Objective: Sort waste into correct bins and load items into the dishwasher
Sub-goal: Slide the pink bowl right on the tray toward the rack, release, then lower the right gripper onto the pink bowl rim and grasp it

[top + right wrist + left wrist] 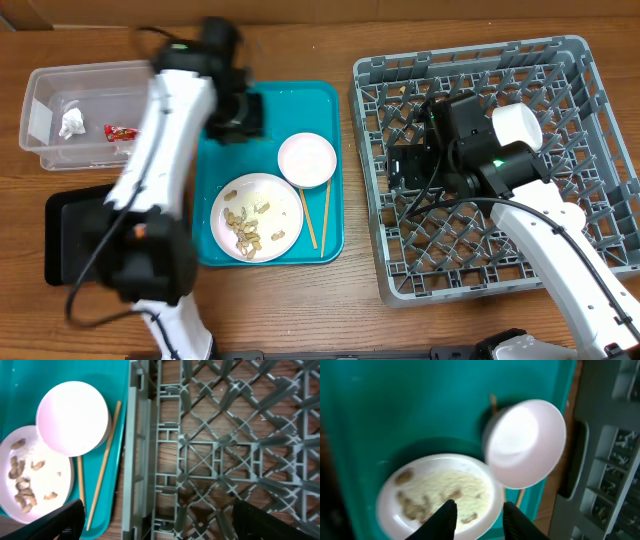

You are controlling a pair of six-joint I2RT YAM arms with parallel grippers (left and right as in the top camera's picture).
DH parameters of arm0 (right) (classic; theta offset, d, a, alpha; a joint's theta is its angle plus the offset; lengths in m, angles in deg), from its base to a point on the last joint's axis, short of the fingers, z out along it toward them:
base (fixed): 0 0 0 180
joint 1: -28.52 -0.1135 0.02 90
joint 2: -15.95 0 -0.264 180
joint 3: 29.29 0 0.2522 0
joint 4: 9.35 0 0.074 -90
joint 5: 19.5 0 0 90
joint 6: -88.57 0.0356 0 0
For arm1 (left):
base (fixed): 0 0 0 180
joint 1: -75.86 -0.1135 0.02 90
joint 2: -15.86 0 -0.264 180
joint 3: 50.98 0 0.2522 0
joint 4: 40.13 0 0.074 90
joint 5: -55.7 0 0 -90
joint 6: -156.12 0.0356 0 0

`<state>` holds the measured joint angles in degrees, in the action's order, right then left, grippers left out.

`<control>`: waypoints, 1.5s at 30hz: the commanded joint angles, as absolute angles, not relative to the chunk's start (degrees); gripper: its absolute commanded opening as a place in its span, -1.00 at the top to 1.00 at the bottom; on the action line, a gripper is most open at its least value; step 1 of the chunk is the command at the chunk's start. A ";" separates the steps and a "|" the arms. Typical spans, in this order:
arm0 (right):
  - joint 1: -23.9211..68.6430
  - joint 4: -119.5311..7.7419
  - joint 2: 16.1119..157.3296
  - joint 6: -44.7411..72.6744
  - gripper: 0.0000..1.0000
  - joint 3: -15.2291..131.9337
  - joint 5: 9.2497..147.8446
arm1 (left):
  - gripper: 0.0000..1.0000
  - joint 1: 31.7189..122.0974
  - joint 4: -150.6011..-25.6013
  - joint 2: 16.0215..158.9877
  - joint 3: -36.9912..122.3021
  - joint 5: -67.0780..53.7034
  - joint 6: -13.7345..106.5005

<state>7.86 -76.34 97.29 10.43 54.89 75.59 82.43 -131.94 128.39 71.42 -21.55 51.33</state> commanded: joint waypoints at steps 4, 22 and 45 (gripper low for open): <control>1.41 -76.12 97.22 10.78 -0.89 61.40 81.09 | 0.31 73.23 -136.48 119.10 73.36 -24.94 51.77; -10.30 -79.14 122.75 19.47 -0.92 84.26 76.07 | 0.19 71.76 -140.28 118.92 73.30 -25.75 51.77; -6.50 -78.27 136.50 26.29 -0.51 82.30 68.61 | 0.20 71.76 -140.42 118.92 73.19 -25.75 51.77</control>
